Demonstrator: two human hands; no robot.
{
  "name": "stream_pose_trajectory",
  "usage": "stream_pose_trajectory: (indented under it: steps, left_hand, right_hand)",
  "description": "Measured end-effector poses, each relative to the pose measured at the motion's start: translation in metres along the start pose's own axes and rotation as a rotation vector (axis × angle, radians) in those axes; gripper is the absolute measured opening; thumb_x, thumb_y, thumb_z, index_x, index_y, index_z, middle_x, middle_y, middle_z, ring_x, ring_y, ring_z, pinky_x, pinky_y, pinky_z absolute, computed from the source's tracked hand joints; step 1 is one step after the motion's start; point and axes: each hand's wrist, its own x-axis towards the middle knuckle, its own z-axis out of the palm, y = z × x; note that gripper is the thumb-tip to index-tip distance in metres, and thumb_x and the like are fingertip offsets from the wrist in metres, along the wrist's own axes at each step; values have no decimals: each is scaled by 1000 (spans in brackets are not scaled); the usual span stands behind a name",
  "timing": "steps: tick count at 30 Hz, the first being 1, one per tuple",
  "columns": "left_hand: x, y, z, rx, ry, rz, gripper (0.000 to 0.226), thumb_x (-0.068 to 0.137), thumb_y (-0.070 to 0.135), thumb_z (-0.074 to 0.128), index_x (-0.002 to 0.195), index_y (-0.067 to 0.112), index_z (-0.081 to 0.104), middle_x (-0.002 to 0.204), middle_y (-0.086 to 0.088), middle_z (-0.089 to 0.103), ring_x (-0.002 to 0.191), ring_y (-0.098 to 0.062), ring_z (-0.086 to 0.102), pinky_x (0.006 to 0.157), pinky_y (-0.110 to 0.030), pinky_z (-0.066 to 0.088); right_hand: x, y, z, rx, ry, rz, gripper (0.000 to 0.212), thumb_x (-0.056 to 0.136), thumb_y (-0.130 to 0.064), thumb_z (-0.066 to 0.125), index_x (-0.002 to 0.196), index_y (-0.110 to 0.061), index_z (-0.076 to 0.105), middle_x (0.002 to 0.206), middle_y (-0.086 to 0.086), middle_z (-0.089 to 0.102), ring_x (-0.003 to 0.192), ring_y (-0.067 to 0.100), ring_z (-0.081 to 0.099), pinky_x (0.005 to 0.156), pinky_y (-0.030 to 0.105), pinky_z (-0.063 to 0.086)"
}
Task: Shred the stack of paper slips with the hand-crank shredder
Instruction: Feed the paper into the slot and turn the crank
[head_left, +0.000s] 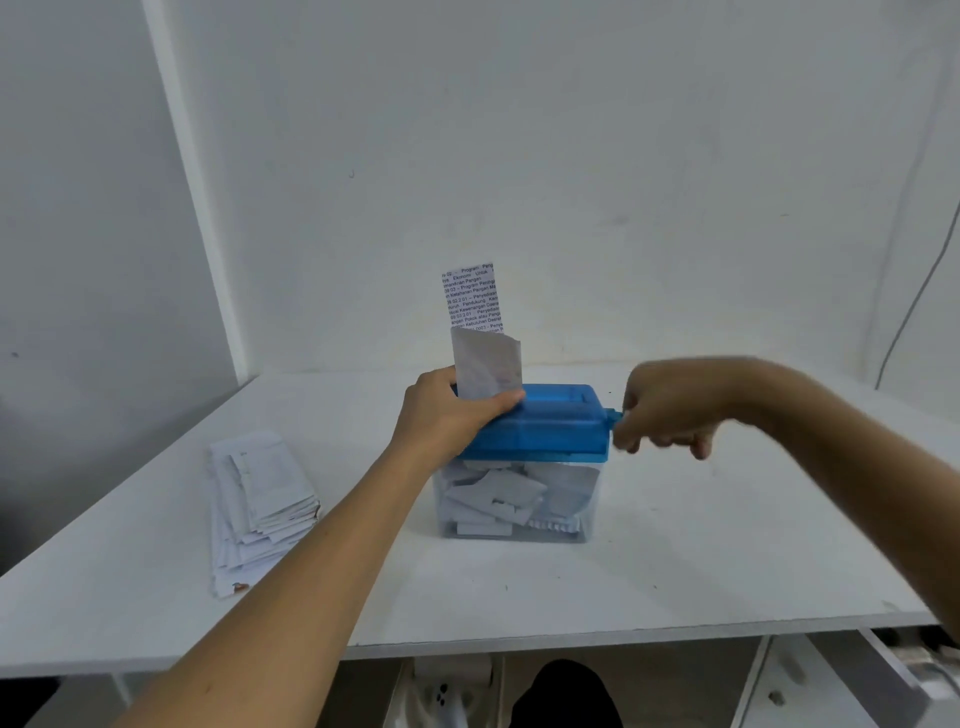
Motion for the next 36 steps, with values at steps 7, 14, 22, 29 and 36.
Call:
stream_pose_trajectory:
  steps: [7, 14, 22, 29, 36]
  left_hand:
    - [0, -3, 0, -26, -3, -7, 58, 73, 53, 84, 119, 23, 68, 106, 14, 68, 91, 2, 59, 67, -15, 46]
    - [-6, -2, -6, -59, -97, 13, 76, 50, 61, 84, 116, 33, 57, 105, 18, 64, 94, 0, 60, 67, -14, 47]
    - [-5, -5, -4, -62, -96, 24, 86, 48, 64, 81, 123, 33, 54, 108, 19, 60, 96, -4, 58, 64, -13, 44]
    - [-6, -2, -6, -54, -100, 20, 75, 56, 58, 86, 119, 36, 52, 103, 25, 56, 90, 5, 54, 62, -12, 42]
    - [-7, -4, -5, -45, -93, 45, 96, 48, 64, 81, 132, 30, 53, 117, 17, 57, 103, -11, 56, 68, -14, 46]
  right_hand:
    - [37, 16, -26, 207, 445, -108, 34, 88, -38, 75, 98, -15, 53, 92, 7, 68, 77, 18, 69, 48, 22, 50]
    - [84, 29, 32, 573, 533, -116, 34, 103, -46, 47, 112, -14, 41, 95, 10, 63, 73, 21, 57, 55, 28, 46]
    - [90, 41, 105, 758, 382, -8, 27, 107, -21, 31, 105, -6, 53, 84, 7, 51, 65, 14, 41, 50, 24, 34]
    - [39, 39, 130, 712, 510, -42, 41, 107, -39, 35, 92, -9, 60, 79, 6, 59, 66, 14, 52, 63, 29, 48]
    - [-18, 48, 60, 647, 258, -322, 35, 98, -42, 57, 82, -11, 59, 63, -4, 54, 57, 11, 48, 53, 24, 40]
